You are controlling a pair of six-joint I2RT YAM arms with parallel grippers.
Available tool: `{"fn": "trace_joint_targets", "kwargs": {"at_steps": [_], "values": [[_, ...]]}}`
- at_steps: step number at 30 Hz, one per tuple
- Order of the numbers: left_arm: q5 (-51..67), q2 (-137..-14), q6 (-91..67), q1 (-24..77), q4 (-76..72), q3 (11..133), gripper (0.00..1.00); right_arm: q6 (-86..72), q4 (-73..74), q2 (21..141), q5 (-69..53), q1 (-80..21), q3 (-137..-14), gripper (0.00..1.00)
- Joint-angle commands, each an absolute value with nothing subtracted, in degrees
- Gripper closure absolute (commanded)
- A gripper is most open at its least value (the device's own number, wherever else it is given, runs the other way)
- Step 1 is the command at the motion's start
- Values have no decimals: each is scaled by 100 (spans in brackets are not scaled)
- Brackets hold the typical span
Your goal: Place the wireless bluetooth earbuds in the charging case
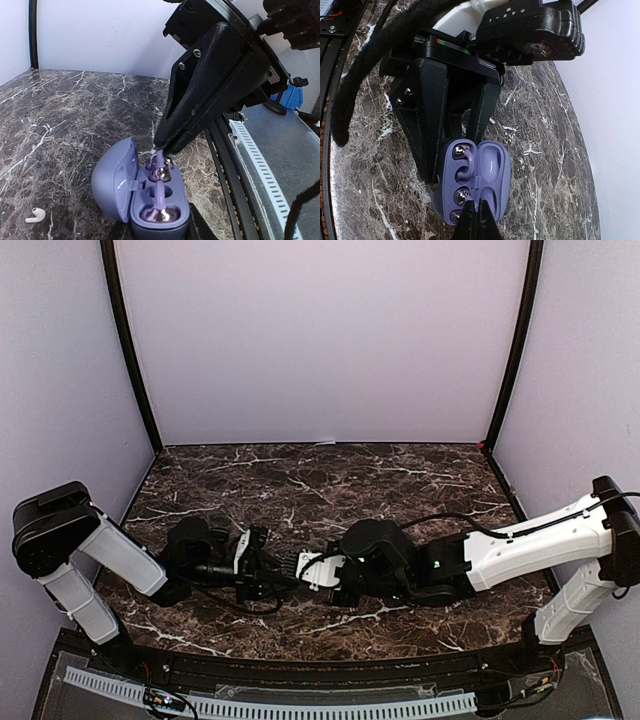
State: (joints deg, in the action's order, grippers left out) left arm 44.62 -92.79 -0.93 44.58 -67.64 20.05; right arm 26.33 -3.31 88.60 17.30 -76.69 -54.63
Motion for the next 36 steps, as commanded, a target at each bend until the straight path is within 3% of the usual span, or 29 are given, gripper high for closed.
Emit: {"fn": "trace_joint_targets", "kwargs": {"at_steps": [1, 28, 36], "values": [[4561, -9218, -141, 4474, -7207, 1960, 88, 2641, -278, 8800, 1482, -7769, -5472, 100], [4988, -9301, -76, 4474, -8074, 1679, 89, 2270, -401, 8723, 1219, -7762, -5406, 100], [4937, -9275, -52, 4474, -7929, 1713, 89, 1852, -743, 8257, 997, -7495, -5162, 88]]}}
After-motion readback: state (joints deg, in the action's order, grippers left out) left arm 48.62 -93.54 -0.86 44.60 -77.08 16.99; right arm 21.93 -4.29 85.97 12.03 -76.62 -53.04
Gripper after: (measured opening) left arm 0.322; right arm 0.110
